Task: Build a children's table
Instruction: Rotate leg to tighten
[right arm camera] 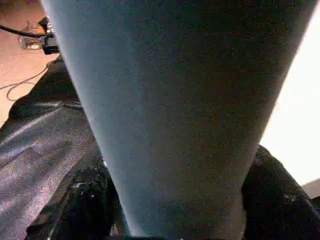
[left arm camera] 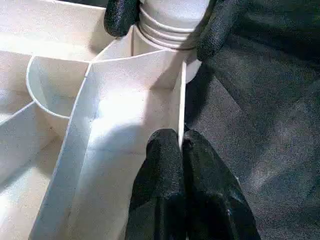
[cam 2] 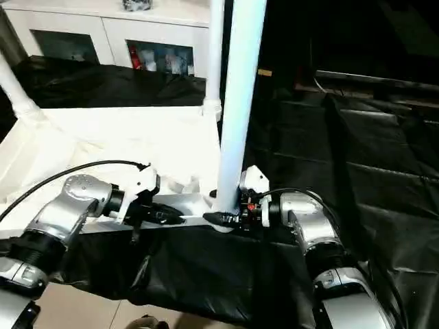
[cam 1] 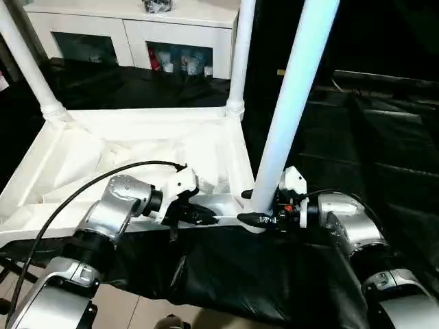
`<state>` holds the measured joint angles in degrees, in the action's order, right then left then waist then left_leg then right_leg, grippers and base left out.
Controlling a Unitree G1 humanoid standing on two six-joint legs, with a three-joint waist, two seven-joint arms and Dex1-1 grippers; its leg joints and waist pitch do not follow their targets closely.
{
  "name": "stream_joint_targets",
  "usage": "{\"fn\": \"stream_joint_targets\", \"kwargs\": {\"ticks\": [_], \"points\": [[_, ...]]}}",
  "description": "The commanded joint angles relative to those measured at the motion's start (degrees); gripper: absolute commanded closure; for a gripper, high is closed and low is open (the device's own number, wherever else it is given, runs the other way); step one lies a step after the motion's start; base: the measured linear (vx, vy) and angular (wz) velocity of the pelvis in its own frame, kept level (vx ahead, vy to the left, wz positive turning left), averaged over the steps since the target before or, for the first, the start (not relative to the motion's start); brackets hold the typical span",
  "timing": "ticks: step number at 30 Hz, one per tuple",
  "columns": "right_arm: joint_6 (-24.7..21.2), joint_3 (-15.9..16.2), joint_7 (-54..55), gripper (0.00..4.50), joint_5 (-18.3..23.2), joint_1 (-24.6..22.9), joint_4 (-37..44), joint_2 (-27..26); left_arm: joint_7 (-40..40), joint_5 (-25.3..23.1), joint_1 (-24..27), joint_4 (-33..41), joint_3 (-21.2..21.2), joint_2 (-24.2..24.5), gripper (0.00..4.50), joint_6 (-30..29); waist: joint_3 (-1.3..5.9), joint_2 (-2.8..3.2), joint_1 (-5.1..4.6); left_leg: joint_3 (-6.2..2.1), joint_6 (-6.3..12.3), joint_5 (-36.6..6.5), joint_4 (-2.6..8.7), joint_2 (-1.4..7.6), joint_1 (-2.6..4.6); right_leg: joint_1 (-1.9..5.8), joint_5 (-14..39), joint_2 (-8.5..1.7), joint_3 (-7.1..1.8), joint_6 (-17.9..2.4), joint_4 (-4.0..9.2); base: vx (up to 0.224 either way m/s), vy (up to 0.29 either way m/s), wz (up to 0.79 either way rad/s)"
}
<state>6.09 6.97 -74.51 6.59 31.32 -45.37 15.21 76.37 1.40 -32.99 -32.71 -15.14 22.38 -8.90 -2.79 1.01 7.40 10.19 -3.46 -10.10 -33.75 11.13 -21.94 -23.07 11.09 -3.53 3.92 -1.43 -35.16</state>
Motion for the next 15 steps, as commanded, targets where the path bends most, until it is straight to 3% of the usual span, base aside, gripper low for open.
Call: {"fn": "stream_joint_targets", "kwargs": {"ticks": [1,4,6,8,10,15], "points": [[-1.1,3.5,0.6,1.80,-1.9,-1.8,-1.0,-3.1,-5.9,0.1,-1.5,1.4,1.4,-1.4,4.50,0.3,3.63,-0.38,0.08,-0.66,4.04,-9.7,3.89,2.80,1.05,2.77,9.4,-5.28,-2.75,-13.4,3.94,0.000,0.000,0.00],[0.0,2.3,11.5,1.80,-4.2,-0.6,-4.1,-5.1,-12.0,-1.1,-2.4,0.0,2.6,-3.0,4.50,-0.1,3.25,-0.39,-0.28,-0.77,2.41,-12.4,4.29,2.74,1.33,2.47,14.1,-5.37,-2.83,-12.4,4.53,0.000,0.000,0.00],[0.2,0.2,24.8,1.81,-5.9,1.4,-8.0,-7.7,-18.2,-2.0,-3.4,-0.9,3.7,-5.2,4.50,-1.1,2.81,-0.52,-0.98,-1.04,-0.01,-15.9,4.75,2.59,1.64,2.25,21.6,-5.60,-2.92,-10.7,5.27,0.000,0.000,0.00],[-0.2,-1.3,31.9,1.81,-5.9,2.5,-10.0,-9.7,-22.8,-2.8,-4.0,-1.4,4.4,-6.9,4.50,-1.8,2.81,-0.58,-1.46,-1.30,-0.93,-17.6,4.93,2.52,1.74,2.36,25.4,-5.73,-2.88,-9.2,5.65,0.000,0.000,0.00],[-0.6,-2.2,36.0,1.82,-5.8,3.2,-11.0,-10.9,-25.8,-3.1,-4.4,-1.8,4.9,-8.1,4.50,-2.5,2.85,-0.56,-1.79,-1.52,-1.45,-18.2,5.14,2.61,1.75,2.39,25.3,-5.63,-2.82,-8.5,5.72,0.000,0.000,0.00],[-1.5,-3.3,47.5,1.82,-6.5,5.6,-14.2,-14.7,-34.4,-4.3,-5.2,-2.7,5.5,-12.4,4.50,-3.7,3.06,-0.72,-2.05,-1.05,-0.43,-16.2,4.83,2.41,1.87,2.17,19.6,-5.41,-3.19,-9.9,5.43,0.000,0.000,0.00]]}}
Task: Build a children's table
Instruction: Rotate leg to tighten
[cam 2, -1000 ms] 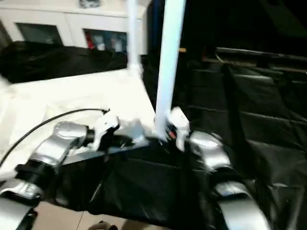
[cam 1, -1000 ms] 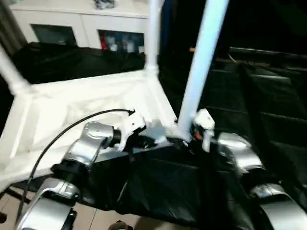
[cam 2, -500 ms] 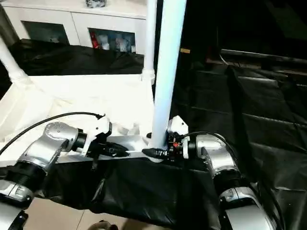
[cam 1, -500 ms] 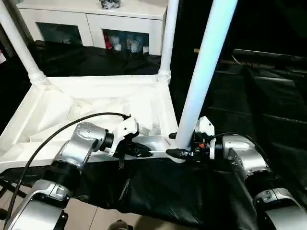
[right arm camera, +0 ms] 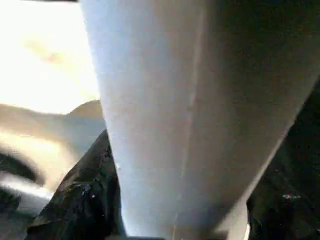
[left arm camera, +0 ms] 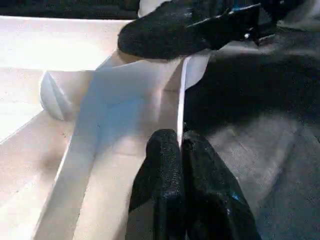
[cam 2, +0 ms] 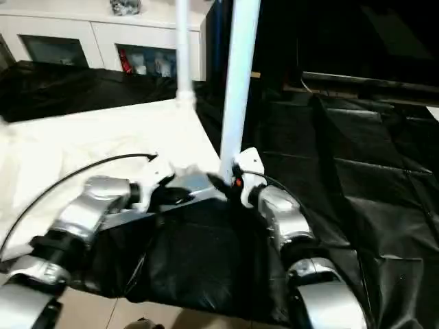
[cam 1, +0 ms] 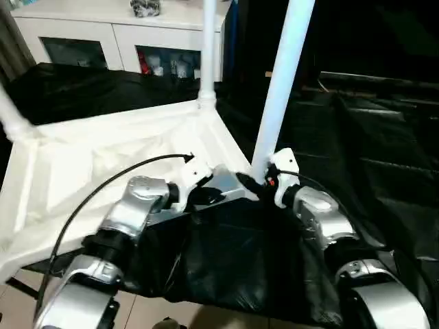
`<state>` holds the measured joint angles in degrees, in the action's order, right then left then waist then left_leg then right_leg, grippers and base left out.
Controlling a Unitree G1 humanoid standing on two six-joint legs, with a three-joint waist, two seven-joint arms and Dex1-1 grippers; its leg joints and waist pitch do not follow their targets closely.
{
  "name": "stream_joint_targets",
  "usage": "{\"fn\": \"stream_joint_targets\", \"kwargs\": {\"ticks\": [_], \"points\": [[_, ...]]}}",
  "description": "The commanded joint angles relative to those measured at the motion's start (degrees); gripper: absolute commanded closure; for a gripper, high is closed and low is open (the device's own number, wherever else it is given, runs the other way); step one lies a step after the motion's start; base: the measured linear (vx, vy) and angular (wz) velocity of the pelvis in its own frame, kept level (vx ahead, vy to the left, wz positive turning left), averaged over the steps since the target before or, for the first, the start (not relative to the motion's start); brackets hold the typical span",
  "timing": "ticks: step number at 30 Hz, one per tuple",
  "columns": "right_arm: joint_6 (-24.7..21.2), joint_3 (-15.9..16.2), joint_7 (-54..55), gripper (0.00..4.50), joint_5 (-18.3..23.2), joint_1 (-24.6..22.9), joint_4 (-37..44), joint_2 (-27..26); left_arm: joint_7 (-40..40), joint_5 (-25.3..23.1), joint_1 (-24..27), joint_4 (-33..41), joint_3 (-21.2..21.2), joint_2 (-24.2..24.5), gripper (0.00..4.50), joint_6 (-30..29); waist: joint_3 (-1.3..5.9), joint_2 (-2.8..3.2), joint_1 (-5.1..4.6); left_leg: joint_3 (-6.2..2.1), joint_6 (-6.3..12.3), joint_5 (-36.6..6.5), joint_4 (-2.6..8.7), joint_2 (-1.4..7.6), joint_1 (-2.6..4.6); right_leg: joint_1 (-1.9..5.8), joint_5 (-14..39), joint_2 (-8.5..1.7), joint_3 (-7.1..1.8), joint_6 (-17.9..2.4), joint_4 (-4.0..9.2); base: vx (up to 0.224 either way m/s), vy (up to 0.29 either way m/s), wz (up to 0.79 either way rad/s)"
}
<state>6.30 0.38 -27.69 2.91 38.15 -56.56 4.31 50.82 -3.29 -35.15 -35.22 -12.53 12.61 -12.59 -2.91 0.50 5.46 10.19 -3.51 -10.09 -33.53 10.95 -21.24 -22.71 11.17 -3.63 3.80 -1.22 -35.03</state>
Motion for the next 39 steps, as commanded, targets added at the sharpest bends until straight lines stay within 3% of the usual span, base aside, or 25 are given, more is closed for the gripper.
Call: {"fn": "stream_joint_targets", "kwargs": {"ticks": [1,3,4,5,6,11,18,20,22,29,33,39], "points": [[-0.9,3.8,1.2,1.82,-3.6,-1.0,-3.6,-4.3,-9.6,0.2,-3.1,-0.2,2.7,-3.3,4.50,0.0,3.21,-0.34,-0.07,-1.02,-0.25,-15.7,4.59,2.60,1.11,1.84,18.8,-5.32,-3.06,-10.3,5.23,0.000,0.000,0.00],[1.0,4.9,0.3,1.82,-4.6,-0.9,-3.8,-4.9,-9.6,0.2,-2.9,0.1,2.3,-4.2,4.50,0.0,3.34,-0.39,0.19,-0.84,0.64,-13.8,4.36,2.53,0.87,2.07,15.7,-5.36,-3.07,-10.6,4.95,0.000,0.000,0.00],[1.2,4.8,0.1,1.47,-4.4,-0.9,-4.0,-5.0,-9.7,0.2,-2.9,0.2,2.3,-4.4,4.50,0.0,3.35,-0.44,0.17,-0.83,0.95,-13.4,4.35,2.50,0.76,2.18,15.2,-5.37,-3.06,-10.6,4.88,0.000,0.000,0.00],[1.1,4.1,-1.0,1.12,-3.4,-0.7,-4.0,-5.0,-9.1,0.2,-2.7,0.5,2.0,-4.4,4.50,0.1,3.38,-0.92,0.23,-0.76,1.57,-12.4,4.28,2.49,0.63,2.34,14.2,-5.34,-3.07,-10.6,4.74,0.000,0.000,0.00],[1.1,3.9,-1.4,1.12,-2.9,-0.6,-4.0,-5.1,-8.8,0.2,-2.6,0.7,1.9,-4.4,4.50,0.2,3.42,-0.65,0.33,-0.73,1.93,-11.8,4.21,2.51,0.70,2.27,13.5,-5.31,-3.05,-10.8,4.63,0.000,0.000,0.00],[2.4,4.4,-2.9,0.62,-3.6,-0.3,-3.6,-2.8,-4.1,1.0,-1.4,2.5,0.7,-2.9,4.50,0.9,3.48,-0.53,0.12,-0.75,2.39,-11.3,4.21,2.56,0.54,2.46,11.9,-5.27,-2.98,-11.3,4.43,0.000,0.000,0.00],[4.9,5.5,-15.7,0.62,-3.0,-0.7,-2.8,2.2,6.7,2.5,0.5,4.9,-1.1,1.3,4.50,1.6,3.55,-0.49,0.06,-0.55,4.13,-9.6,3.87,2.66,0.32,2.67,7.3,-5.05,-2.87,-13.3,3.82,0.000,0.000,0.00],[5.4,7.7,-26.8,0.62,-2.3,-2.6,0.1,4.9,11.2,3.1,0.7,5.3,-1.9,3.5,4.50,1.9,3.51,-0.51,0.31,-0.50,4.52,-9.6,3.78,2.67,0.30,2.87,7.2,-4.96,-2.73,-13.4,3.83,0.000,0.000,0.00],[5.1,8.6,-31.2,0.62,-1.9,-3.4,1.4,6.0,12.7,3.3,0.6,5.3,-2.0,4.3,4.50,2.0,3.53,-0.44,0.45,-0.46,4.94,-9.4,3.72,2.74,0.29,2.82,6.7,-4.93,-2.71,-13.7,3.72,0.000,0.000,0.00],[1.2,11.5,-46.2,0.78,0.0,-5.8,5.5,9.3,18.8,4.0,0.8,5.3,-2.8,7.6,4.50,1.9,3.19,-0.43,1.10,-0.58,3.84,-12.8,4.06,2.97,0.70,2.50,13.0,-5.04,-2.80,-13.2,4.35,0.000,0.000,0.00],[-0.5,11.8,-48.0,0.90,0.5,-6.3,6.9,9.5,19.9,4.2,0.8,5.2,-3.0,8.3,4.50,2.0,3.26,-0.47,1.25,-0.63,3.06,-13.2,4.16,3.03,0.90,2.36,14.1,-5.16,-2.89,-12.9,4.44,0.000,0.000,0.00],[-1.6,11.4,-47.9,1.52,0.7,-7.0,8.7,8.9,20.8,4.5,1.3,5.9,-3.2,8.4,4.50,1.9,3.41,-0.41,1.27,-0.67,2.84,-12.2,4.13,2.99,0.78,2.44,11.7,-5.14,-2.82,-13.4,4.19,0.000,0.000,0.00]]}}
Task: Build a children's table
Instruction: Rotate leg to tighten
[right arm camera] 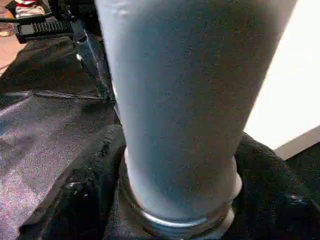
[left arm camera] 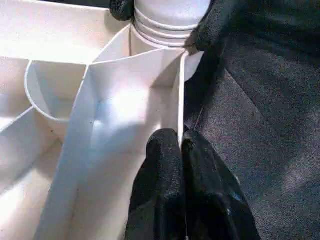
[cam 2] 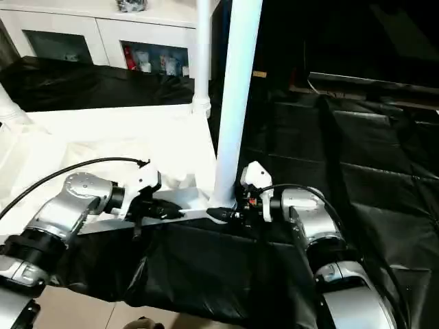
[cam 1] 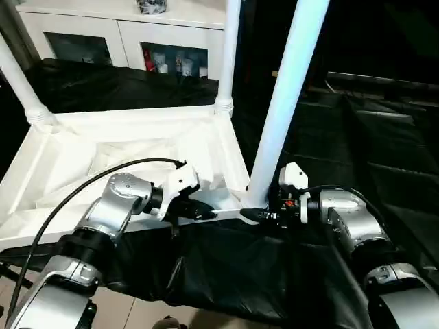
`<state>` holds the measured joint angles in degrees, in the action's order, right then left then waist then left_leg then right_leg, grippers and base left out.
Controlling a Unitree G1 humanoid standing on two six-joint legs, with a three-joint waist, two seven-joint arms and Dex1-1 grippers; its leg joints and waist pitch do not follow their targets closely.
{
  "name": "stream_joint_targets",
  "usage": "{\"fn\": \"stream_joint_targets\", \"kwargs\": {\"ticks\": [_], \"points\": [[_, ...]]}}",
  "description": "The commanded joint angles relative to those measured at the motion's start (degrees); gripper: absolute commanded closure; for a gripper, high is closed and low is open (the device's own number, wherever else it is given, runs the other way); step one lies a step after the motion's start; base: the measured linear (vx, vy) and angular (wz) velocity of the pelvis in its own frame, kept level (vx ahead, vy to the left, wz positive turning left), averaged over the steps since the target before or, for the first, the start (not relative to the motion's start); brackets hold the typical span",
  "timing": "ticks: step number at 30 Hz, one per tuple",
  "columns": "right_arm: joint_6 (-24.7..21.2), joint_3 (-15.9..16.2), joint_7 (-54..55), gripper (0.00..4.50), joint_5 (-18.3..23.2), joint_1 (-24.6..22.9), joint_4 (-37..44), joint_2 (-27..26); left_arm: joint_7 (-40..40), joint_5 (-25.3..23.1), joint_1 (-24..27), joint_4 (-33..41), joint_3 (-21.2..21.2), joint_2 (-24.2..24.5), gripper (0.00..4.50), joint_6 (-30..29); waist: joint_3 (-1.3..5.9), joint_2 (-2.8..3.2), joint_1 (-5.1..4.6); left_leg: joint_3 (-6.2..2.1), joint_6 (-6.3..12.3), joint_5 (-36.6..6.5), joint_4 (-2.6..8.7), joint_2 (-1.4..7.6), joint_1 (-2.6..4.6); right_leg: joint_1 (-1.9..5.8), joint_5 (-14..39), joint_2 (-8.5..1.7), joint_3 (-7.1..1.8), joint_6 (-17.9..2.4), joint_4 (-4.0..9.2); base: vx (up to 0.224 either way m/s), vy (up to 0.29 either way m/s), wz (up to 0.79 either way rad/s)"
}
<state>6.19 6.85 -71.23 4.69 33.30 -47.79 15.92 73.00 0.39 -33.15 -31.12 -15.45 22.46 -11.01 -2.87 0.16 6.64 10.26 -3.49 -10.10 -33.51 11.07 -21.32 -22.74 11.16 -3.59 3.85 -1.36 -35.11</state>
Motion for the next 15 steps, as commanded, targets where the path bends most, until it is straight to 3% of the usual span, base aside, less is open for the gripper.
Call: {"fn": "stream_joint_targets", "kwargs": {"ticks": [1,6,9,11,15], "points": [[-1.8,4.9,-4.3,1.58,-1.0,-2.3,0.2,-2.8,-1.6,0.8,-0.7,1.8,-0.3,-1.6,4.50,0.4,3.36,-0.09,0.09,-0.74,2.78,-12.2,4.12,2.86,0.84,2.52,11.9,-5.16,-2.86,-13.3,4.26,0.000,0.000,0.00],[-2.3,4.0,-1.6,1.74,-0.9,-2.5,0.3,-3.6,-4.2,0.3,-0.9,1.3,0.3,-2.3,4.50,0.7,3.32,-0.11,0.13,-0.75,2.64,-12.5,4.16,2.85,0.87,2.50,12.5,-5.19,-2.87,-13.1,4.37,0.000,0.000,0.00],[-1.7,0.5,13.6,1.75,-2.5,-0.5,-4.3,-6.6,-12.9,-1.1,-2.2,-0.3,2.2,-5.0,4.50,0.1,3.00,-0.09,-0.21,-0.94,1.17,-15.2,4.50,2.79,1.10,2.26,17.6,-5.43,-2.98,-12.0,4.95,0.000,0.000,0.00],[-1.6,-0.2,16.6,1.77,-2.6,-0.1,-5.2,-7.3,-14.5,-1.4,-2.4,-0.6,2.5,-5.6,4.50,-0.2,2.82,-0.11,-0.54,-1.17,-0.05,-17.4,4.65,2.64,1.44,2.05,22.8,-5.55,-2.90,-10.6,5.52,0.000,0.000,0.00],[-2.0,-3.2,28.7,1.77,-2.3,1.6,-8.0,-10.8,-22.3,-2.3,-3.6,-1.5,3.6,-9.5,4.50,-1.8,2.85,0.05,-1.07,-1.35,-0.80,-18.7,4.82,2.65,1.48,1.84,23.5,-5.44,-2.97,-9.7,5.68,0.000,0.000,0.00]]}}
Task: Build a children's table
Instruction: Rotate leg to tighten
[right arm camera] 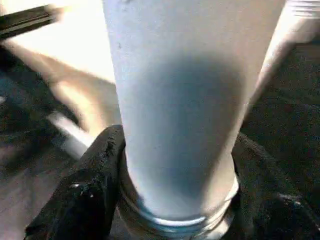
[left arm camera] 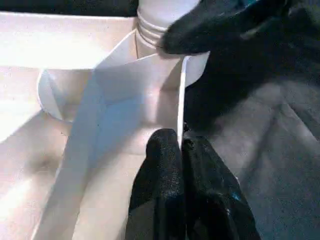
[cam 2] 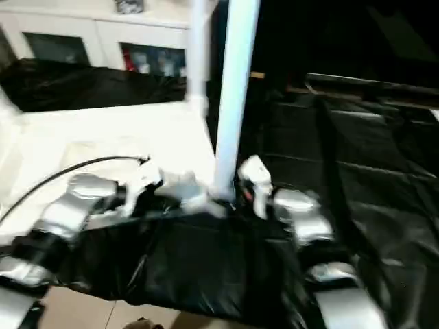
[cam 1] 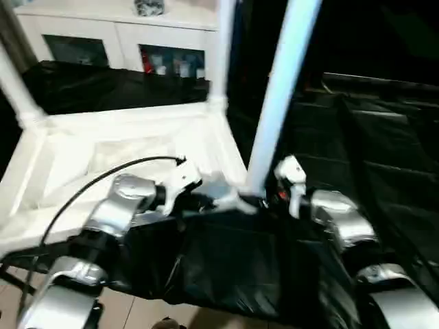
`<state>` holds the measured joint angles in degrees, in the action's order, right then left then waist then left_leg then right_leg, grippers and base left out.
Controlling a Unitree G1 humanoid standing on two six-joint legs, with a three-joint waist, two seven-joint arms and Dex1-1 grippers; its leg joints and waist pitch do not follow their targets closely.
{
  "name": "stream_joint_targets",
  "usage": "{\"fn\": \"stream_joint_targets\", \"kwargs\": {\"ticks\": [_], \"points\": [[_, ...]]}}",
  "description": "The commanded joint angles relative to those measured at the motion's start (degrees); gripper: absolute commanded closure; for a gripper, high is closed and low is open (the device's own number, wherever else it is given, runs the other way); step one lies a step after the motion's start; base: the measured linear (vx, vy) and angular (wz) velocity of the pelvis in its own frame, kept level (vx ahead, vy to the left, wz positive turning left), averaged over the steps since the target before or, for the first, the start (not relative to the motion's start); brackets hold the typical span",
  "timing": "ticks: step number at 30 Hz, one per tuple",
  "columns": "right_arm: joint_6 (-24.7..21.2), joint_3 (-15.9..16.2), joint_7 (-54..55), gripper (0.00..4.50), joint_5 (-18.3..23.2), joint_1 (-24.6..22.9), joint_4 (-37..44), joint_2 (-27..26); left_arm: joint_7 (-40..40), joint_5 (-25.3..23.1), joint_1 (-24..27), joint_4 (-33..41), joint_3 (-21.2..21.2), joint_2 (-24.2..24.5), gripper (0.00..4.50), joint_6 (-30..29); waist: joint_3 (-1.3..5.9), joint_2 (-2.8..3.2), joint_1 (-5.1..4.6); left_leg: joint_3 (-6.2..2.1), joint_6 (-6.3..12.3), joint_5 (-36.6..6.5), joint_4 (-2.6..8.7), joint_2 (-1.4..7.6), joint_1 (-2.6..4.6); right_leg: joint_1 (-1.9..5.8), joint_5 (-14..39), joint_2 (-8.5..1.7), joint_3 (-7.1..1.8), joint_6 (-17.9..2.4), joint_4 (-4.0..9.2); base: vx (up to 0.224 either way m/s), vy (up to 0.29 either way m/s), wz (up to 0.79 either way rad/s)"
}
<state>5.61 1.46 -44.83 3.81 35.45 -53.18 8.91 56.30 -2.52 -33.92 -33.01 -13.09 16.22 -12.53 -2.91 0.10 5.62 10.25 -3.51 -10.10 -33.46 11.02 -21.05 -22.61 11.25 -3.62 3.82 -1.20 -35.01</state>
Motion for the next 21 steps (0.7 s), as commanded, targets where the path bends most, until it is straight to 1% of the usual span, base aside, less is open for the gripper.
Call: {"fn": "stream_joint_targets", "kwargs": {"ticks": [1,4,5,6,7,8,9,10,11,12,13,14,15,16,17,18,19,20,21], "points": [[-1.3,1.6,5.4,1.77,-1.3,-0.2,-3.2,-4.9,-7.3,0.4,-3.1,0.1,1.3,-4.4,4.50,-0.8,2.86,0.04,-0.17,-1.31,-0.76,-18.6,4.82,2.71,1.12,1.74,23.1,-5.41,-2.96,-9.8,5.61,0.000,0.000,0.00],[-0.5,0.1,14.1,1.78,-1.5,1.0,-5.0,-8.0,-12.3,-0.3,-3.8,-0.9,1.6,-7.4,4.50,-1.1,2.93,-0.04,-0.52,-1.28,-0.69,-18.1,4.78,2.59,1.05,1.68,21.9,-5.34,-3.00,-9.8,5.60,0.000,0.000,0.00],[0.0,0.0,16.5,1.78,-2.1,1.3,-5.6,-8.9,-13.7,-0.5,-4.0,-1.2,1.8,-8.3,4.50,-1.2,3.00,0.05,-0.53,-1.24,-0.75,-17.8,4.75,2.61,1.11,1.59,21.2,-5.39,-3.02,-10.0,5.59,0.000,0.000,0.00],[0.9,0.7,19.5,1.78,-3.5,1.7,-6.3,-9.9,-15.2,-0.9,-4.3,-1.4,1.7,-9.4,4.50,-1.0,3.03,0.07,-0.55,-1.17,-0.85,-17.3,4.73,2.52,1.05,1.63,20.3,-5.28,-3.04,-10.0,5.50,0.000,0.000,0.00],[1.5,1.1,19.6,1.78,-4.0,1.7,-6.3,-10.2,-15.5,-1.0,-4.3,-1.5,1.6,-9.8,4.50,-0.9,3.13,0.08,-0.50,-1.19,-0.76,-16.9,4.68,2.53,0.95,1.75,19.4,-5.33,-3.04,-10.1,5.37,0.000,0.000,0.00],[2.3,1.6,19.8,1.78,-4.5,1.8,-6.5,-10.5,-15.8,-1.0,-4.3,-1.5,1.5,-10.2,4.50,-0.9,3.20,-0.02,-0.40,-1.07,-0.19,-16.1,4.59,2.48,0.85,1.86,17.8,-5.35,-3.08,-10.3,5.31,0.000,0.000,0.00],[3.3,1.9,19.7,1.43,-4.7,1.7,-6.5,-10.8,-15.8,-1.0,-4.2,-1.3,1.2,-10.6,4.50,-0.8,3.23,0.06,-0.37,-1.01,0.35,-15.3,4.56,2.45,0.75,1.95,16.1,-5.27,-3.09,-10.5,5.16,0.000,0.000,0.00],[3.6,1.1,19.1,1.22,-3.7,1.8,-6.4,-11.0,-15.4,-1.0,-4.0,-1.1,0.9,-10.8,4.50,-0.8,3.33,-0.02,-0.35,-0.92,0.97,-14.5,4.47,2.39,0.67,2.13,14.8,-5.27,-3.08,-10.7,5.04,0.000,0.000,0.00],[3.6,0.4,18.6,1.22,-2.9,1.8,-6.3,-11.1,-15.1,-0.9,-3.9,-1.0,0.7,-10.8,4.50,-0.8,3.36,0.03,-0.29,-0.94,1.19,-13.9,4.44,2.43,0.66,2.16,14.0,-5.25,-3.07,-10.9,4.91,0.000,0.000,0.00],[3.3,-0.3,17.9,1.06,-2.0,1.9,-6.1,-11.0,-14.6,-0.9,-3.7,-0.7,0.6,-10.7,4.50,-0.8,3.40,0.10,-0.30,-0.90,1.58,-13.0,4.39,2.43,0.57,2.22,12.6,-5.16,-3.05,-11.2,4.76,0.000,0.000,0.00],[3.1,-0.7,17.5,0.98,-1.5,2.0,-6.1,-10.9,-14.3,-0.9,-3.6,-0.5,0.6,-10.7,4.50,-0.9,3.43,0.09,-0.32,-0.87,1.83,-12.6,4.38,2.40,0.48,2.32,11.8,-5.14,-3.04,-11.4,4.69,0.000,0.000,0.00],[3.1,-0.4,17.0,0.98,-1.8,1.9,-5.9,-10.4,-13.5,-0.7,-3.3,-0.2,0.6,-10.3,4.50,-0.8,3.44,0.10,-0.33,-0.89,2.08,-12.2,4.38,2.48,0.47,2.35,10.9,-5.13,-3.01,-11.7,4.58,0.000,0.000,0.00],[3.4,-0.1,17.0,0.73,-2.4,2.0,-6.2,-10.0,-12.9,-0.6,-3.1,0.0,0.5,-10.1,4.50,-0.7,3.42,0.13,-0.36,-0.87,2.17,-12.1,4.37,2.48,0.43,2.37,10.3,-5.11,-2.97,-12.0,4.53,0.000,0.000,0.00],[3.8,0.1,16.7,0.64,-2.9,2.0,-6.3,-9.4,-11.9,-0.5,-2.8,0.3,0.3,-9.6,4.50,-0.4,3.43,-0.02,-0.36,-0.85,2.18,-12.0,4.37,2.50,0.47,2.40,10.3,-5.14,-2.96,-12.1,4.54,0.000,0.000,0.00],[4.4,0.5,16.2,0.58,-3.4,2.0,-6.6,-8.6,-10.7,-0.4,-2.5,0.7,0.2,-8.9,4.50,-0.1,3.43,0.00,-0.36,-0.84,2.20,-12.1,4.34,2.46,0.47,2.40,10.4,-5.11,-2.96,-12.2,4.48,0.000,0.000,0.00],[5.1,0.9,14.9,0.58,-3.8,2.1,-6.9,-7.4,-8.8,0.0,-2.1,1.0,0.1,-8.0,4.50,0.8,3.38,0.10,-0.36,-0.84,2.16,-12.5,4.38,2.48,0.49,2.41,11.2,-5.18,-2.96,-12.2,4.61,0.000,0.000,0.00],[5.5,1.1,13.7,0.58,-3.9,2.2,-7.0,-6.7,-7.6,0.3,-1.9,1.1,0.1,-7.4,4.50,1.3,3.35,-0.01,-0.39,-0.85,2.14,-12.6,4.39,2.50,0.46,2.41,11.4,-5.21,-2.97,-12.2,4.63,0.000,0.000,0.00],[5.8,1.3,11.9,0.58,-4.0,2.2,-6.9,-6.0,-6.2,0.6,-1.7,1.3,0.0,-6.7,4.50,1.7,3.43,0.03,-0.37,-0.84,2.31,-12.8,4.31,2.49,0.45,2.47,11.4,-5.24,-2.97,-12.2,4.61,0.000,0.000,0.00],[6.1,1.7,9.9,0.58,-3.9,2.1,-6.6,-5.3,-4.7,1.1,-1.5,1.5,0.0,-6.1,4.50,2.1,3.45,-0.02,-0.35,-0.84,2.64,-12.5,4.26,2.45,0.29,2.65,10.8,-5.21,-2.94,-12.3,4.49,0.000,0.000,0.00]]}}
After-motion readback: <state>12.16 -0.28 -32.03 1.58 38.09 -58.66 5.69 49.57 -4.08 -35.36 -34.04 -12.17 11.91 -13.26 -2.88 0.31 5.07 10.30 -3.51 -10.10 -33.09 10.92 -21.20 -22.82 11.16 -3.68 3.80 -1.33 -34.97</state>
